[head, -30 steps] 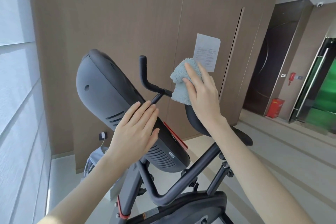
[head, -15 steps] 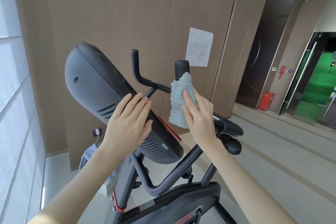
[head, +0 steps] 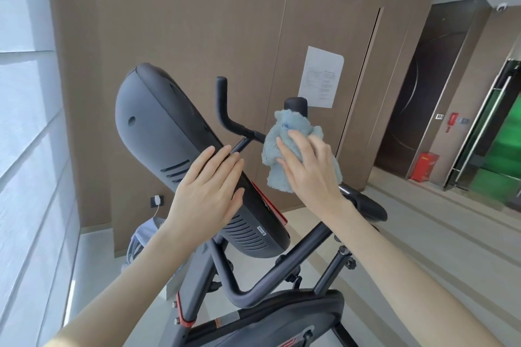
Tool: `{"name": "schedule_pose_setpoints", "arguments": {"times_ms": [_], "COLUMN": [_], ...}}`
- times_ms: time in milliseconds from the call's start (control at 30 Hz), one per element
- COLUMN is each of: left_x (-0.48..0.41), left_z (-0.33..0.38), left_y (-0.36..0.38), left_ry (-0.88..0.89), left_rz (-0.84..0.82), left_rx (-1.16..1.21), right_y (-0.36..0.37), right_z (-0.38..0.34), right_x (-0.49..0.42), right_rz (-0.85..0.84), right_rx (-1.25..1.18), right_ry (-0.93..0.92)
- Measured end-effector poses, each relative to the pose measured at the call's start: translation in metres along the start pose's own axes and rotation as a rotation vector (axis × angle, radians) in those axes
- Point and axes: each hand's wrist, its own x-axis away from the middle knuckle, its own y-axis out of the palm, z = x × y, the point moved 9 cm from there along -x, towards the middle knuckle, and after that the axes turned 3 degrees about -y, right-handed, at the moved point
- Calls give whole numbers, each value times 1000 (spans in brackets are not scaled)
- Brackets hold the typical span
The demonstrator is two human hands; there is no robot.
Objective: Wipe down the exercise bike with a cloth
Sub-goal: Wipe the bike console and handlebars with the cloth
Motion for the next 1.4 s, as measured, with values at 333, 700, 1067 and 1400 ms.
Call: {"name": "schedule_pose_setpoints", "arguments": {"times_ms": [333, 700, 1067, 1400], "left_x": [0, 0, 0, 0], "left_z": [0, 1, 1, 1], "left_y": [2, 3, 4, 3], "left_ry": [-6, -14, -11, -5], "left_rz": [6, 22, -14, -24], "left_rx": [-12, -18, -27, -27], "right_y": [-5, -6, -4, -12], "right_z": [1, -1, -5, 25], "right_x": [-10, -16, 21, -40], "right_rz": [17, 14, -5, 103], "right_rx": [66, 112, 38, -97], "right_ry": [-148, -153, -243, 46]}}
